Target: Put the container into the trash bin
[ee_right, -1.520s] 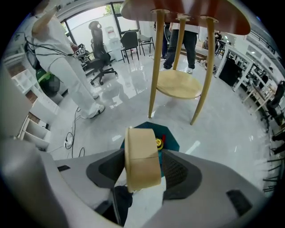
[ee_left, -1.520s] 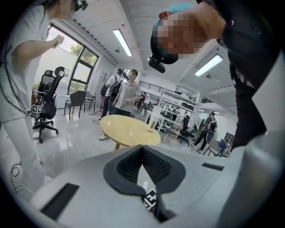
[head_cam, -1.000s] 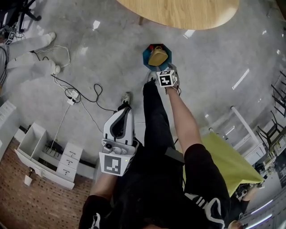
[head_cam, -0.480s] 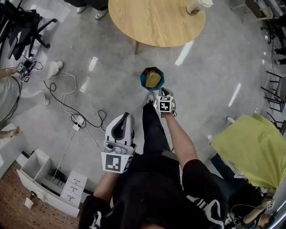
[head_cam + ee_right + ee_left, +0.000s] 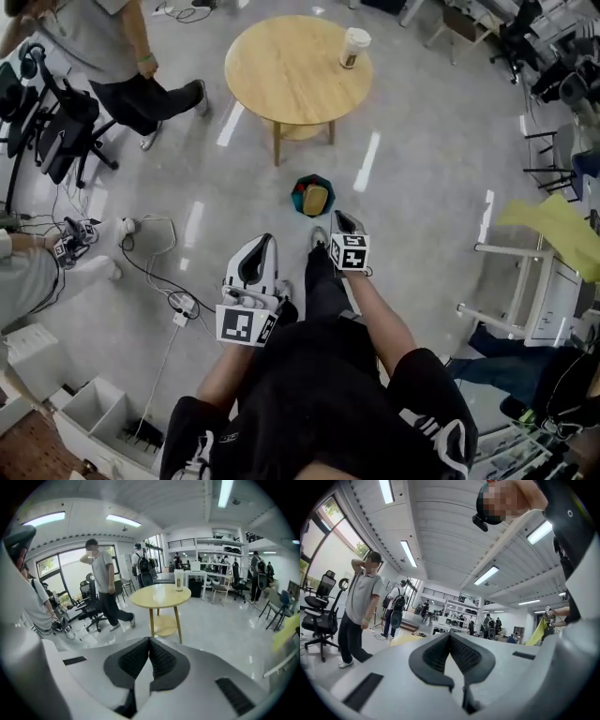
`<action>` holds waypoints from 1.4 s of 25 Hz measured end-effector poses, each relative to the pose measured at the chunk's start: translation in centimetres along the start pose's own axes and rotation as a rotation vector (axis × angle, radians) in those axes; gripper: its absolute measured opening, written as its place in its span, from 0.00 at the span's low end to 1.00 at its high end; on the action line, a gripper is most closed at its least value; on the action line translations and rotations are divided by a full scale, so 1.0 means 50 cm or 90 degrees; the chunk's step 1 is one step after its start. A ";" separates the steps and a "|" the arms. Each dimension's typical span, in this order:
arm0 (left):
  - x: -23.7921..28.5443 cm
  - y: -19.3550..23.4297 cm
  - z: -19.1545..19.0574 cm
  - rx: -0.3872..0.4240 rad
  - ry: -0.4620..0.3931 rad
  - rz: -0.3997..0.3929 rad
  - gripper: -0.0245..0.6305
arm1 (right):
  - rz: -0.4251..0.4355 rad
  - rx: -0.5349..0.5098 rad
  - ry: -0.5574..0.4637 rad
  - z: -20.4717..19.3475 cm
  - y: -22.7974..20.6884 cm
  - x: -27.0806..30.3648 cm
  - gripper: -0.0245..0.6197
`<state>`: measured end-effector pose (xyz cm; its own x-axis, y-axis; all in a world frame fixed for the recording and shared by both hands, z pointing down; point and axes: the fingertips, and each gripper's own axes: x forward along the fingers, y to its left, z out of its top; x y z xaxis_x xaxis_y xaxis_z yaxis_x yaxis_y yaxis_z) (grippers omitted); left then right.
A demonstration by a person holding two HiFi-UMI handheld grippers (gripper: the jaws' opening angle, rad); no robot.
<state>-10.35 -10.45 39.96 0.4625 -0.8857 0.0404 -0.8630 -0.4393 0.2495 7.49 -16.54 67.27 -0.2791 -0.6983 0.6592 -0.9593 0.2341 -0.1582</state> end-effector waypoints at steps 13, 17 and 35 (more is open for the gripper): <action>-0.173 -0.082 0.050 0.006 -0.012 -0.062 0.05 | -0.016 -0.006 -0.226 0.133 0.144 -0.419 0.08; -0.198 -0.108 0.055 0.008 -0.017 -0.060 0.05 | -0.018 -0.003 -0.269 0.143 0.158 -0.511 0.08; -0.191 -0.243 0.029 0.024 -0.011 -0.033 0.05 | 0.058 -0.044 -0.315 0.143 0.139 -0.647 0.08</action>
<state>-4.58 3.14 35.12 0.5035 -0.8639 0.0109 -0.8451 -0.4898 0.2142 9.53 2.82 39.59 -0.3649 -0.9058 0.2154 -0.9296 0.3415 -0.1389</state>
